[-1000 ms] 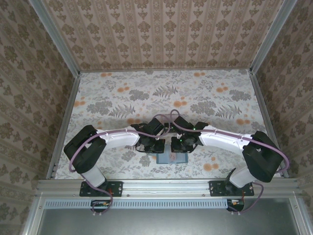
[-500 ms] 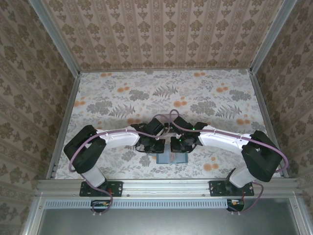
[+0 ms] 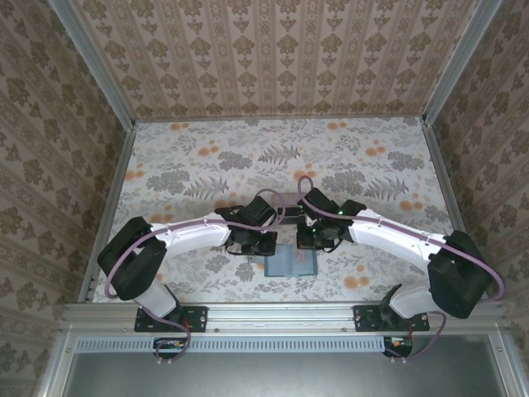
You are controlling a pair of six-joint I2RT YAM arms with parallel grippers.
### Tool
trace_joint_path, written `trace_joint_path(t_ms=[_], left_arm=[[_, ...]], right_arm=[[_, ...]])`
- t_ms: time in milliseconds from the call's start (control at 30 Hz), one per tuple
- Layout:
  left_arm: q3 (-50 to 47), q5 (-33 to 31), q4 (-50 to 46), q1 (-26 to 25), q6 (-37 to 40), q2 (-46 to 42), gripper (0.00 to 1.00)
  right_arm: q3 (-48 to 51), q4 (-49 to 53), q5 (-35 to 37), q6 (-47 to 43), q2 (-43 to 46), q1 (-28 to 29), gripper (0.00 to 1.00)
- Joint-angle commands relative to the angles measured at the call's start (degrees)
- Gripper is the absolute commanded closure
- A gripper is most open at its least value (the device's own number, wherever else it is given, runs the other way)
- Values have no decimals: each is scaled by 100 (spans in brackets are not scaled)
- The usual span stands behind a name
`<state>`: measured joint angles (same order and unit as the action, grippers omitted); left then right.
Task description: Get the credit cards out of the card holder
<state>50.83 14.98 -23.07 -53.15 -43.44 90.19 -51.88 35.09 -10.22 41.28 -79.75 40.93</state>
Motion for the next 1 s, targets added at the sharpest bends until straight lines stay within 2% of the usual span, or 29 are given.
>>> trace_joint_path(t_ms=[0, 133, 333, 500, 767, 967], left_arm=[[13, -198, -133, 68, 99, -291, 95], [-235, -331, 10, 182, 36, -589, 93], [-700, -411, 235, 402, -67, -1125, 89], [-1044, -214, 399, 684, -73, -1399, 87], [-1248, -121, 416, 828, -78, -1549, 86], [-1300, -49, 356, 867, -16, -1541, 85]], right_arm=[[-248, 426, 57, -653, 233, -193, 96], [-389, 514, -235, -1825, 214, -382, 95], [-664, 711, -316, -4194, 60, -524, 96], [-1189, 1099, 188, -5985, -454, -533, 98], [-2133, 1693, 409, -7762, -1278, -577, 98], [-3033, 2317, 654, -8719, -1942, -658, 99]])
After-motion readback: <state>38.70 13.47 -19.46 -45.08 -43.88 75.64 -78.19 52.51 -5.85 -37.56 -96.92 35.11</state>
